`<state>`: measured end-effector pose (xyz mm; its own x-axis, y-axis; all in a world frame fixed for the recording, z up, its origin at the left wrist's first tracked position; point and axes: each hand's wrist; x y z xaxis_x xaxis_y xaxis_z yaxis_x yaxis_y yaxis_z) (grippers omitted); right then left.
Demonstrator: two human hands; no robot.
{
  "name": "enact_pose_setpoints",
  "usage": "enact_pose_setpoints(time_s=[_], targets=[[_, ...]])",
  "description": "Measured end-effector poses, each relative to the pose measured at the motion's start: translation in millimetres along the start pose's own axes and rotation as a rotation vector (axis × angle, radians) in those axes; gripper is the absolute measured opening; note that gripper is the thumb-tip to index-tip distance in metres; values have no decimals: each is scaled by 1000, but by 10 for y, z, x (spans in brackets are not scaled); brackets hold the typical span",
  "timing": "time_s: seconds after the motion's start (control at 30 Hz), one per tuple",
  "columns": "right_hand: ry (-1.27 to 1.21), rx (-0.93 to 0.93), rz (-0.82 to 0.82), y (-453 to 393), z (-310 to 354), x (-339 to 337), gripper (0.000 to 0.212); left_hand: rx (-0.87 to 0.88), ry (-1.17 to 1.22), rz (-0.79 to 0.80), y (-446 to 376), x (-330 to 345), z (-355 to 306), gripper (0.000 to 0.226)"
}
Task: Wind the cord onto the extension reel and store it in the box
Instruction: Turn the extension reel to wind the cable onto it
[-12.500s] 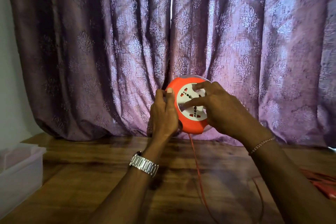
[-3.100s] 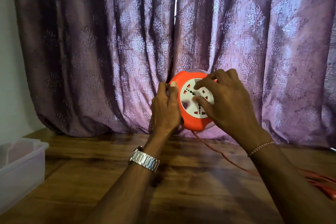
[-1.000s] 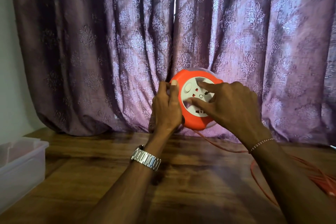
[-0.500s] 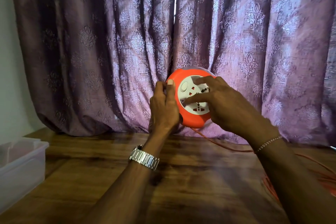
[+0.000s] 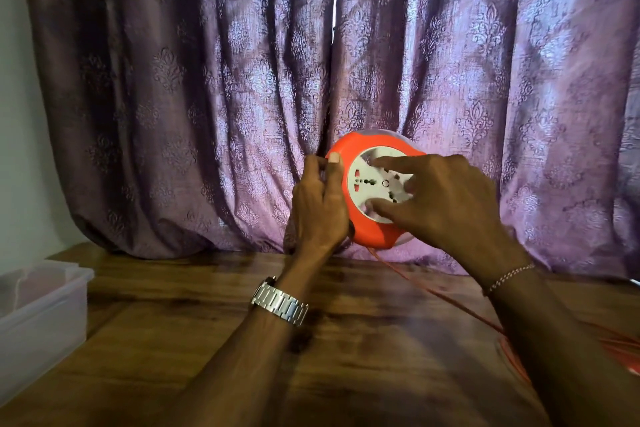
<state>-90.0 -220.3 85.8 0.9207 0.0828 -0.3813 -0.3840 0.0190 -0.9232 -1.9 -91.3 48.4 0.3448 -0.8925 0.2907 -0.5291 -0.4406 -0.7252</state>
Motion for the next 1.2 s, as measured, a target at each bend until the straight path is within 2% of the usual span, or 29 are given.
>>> enact_pose_setpoints(time_s=[0.07,0.17,0.27,0.4,0.57,0.63,0.83,1.03,1.2], targets=[[-26,81,-33,-7,-6,28,73,-9,6,-1,-1,6,0,33],[-13,90,-60,5,12,18,72,-2,5,-8,-5,11,-3,34],[88,-29,-32,-15,35,-39,59,5,11,-21,-9,5,5,33],[-27,-254,41,-65,13,-149,27,-1,16,-37,-32,-5,6,34],[37,-343,255,-73,35,-183,62,-29,32,-29,-44,-12,9,34],[52,-343,275,-66,51,-169,66,-20,22,-23,-34,-6,-1,34],[56,-314,152,-25,19,-102,54,-10,5,-8,-15,-2,5,35],[-18,-6,-70,-10,1,34,69,-5,1,-14,-16,2,-21,35],[88,-38,-185,5,37,48,66,-5,0,-19,-7,-4,-34,40]])
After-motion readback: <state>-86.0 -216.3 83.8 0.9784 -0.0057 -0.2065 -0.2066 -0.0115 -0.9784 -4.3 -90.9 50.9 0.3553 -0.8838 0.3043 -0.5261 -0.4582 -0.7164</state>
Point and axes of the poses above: each hand's wrist, its own y-axis away from the middle knuckle, its own x-axis out of the palm, z = x × y, and after that the axes turned 11 degrees about -z, right-handed
